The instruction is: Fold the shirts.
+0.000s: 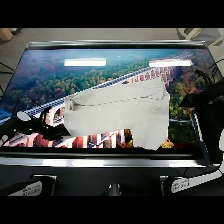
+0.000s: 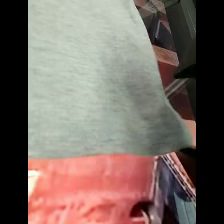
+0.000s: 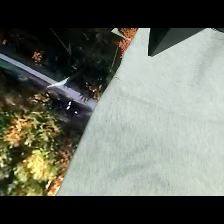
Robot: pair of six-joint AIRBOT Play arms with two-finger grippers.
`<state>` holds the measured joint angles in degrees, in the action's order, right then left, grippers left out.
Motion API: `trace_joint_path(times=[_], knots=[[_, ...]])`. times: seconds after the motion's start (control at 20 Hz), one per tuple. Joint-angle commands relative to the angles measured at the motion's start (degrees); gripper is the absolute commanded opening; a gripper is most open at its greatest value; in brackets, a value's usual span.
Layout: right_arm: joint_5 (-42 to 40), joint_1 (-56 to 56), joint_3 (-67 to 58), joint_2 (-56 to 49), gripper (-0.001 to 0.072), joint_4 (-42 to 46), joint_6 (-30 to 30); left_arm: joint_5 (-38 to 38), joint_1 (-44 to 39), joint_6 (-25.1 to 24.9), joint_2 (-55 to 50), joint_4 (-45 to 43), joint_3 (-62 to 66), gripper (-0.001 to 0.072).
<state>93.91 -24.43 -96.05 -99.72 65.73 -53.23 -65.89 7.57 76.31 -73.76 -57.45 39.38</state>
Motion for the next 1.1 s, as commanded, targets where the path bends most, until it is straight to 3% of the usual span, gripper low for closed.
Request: trace_joint_path(times=[0.0, 0.05, 0.15, 0.2, 0.65, 0.7, 0.75, 0.8, 1.05], knots=[[1.3, 1.1, 3.8, 0.3, 0.0511, 0.5, 0.9, 5.4, -2.6, 1.2, -1.5, 0.5, -0.5, 0.0449], [0.6, 1.1, 7.0, 0.9, 0.0535, 0.6, 1.3, 5.5, -3.2, 1.2, -1.9, 0.5, -0.5, 0.0413], [-2.9, 1.1, 15.5, 2.5, 0.0572, 0.6, 2.2, 5.5, -3.7, 1.3, -2.3, 0.5, -0.5, 0.0105], [-4.7, 1.1, 18.5, 2.7, 0.0572, -0.5, 2.3, 5.5, -3.7, 1.2, -2.3, 0.5, -0.5, 0.0034], [-20.9, 1.1, 27.7, 1.9, 0.0528, -7.2, 1.3, 5.3, -3.7, 0.8, 2.4, 0.5, -0.5, 0.0033], [-21.8, 1.1, 27.7, 1.3, 0.0459, -7.8, 1.1, 5.3, -3.7, 0.3, 3.0, 0.5, -0.4, 0.0033], [-23.3, 1.1, 27.7, 0.9, 0.0287, -9.3, 1.2, 5.3, -3.7, 0.1, 3.6, 0.5, -0.2, 0.0033], [-23.8, 1.1, 27.4, 0.9, 0.0052, -11.0, 1.2, 5.3, -3.7, 0.1, 4.3, 0.5, 0.4, 0.0033], [-14.6, 1.1, 14.0, 8.9, 0.0023, -13.3, 4.9, 4.2, -3.7, 1.0, 15.1, -4.7, 15.5, 0.0031]])
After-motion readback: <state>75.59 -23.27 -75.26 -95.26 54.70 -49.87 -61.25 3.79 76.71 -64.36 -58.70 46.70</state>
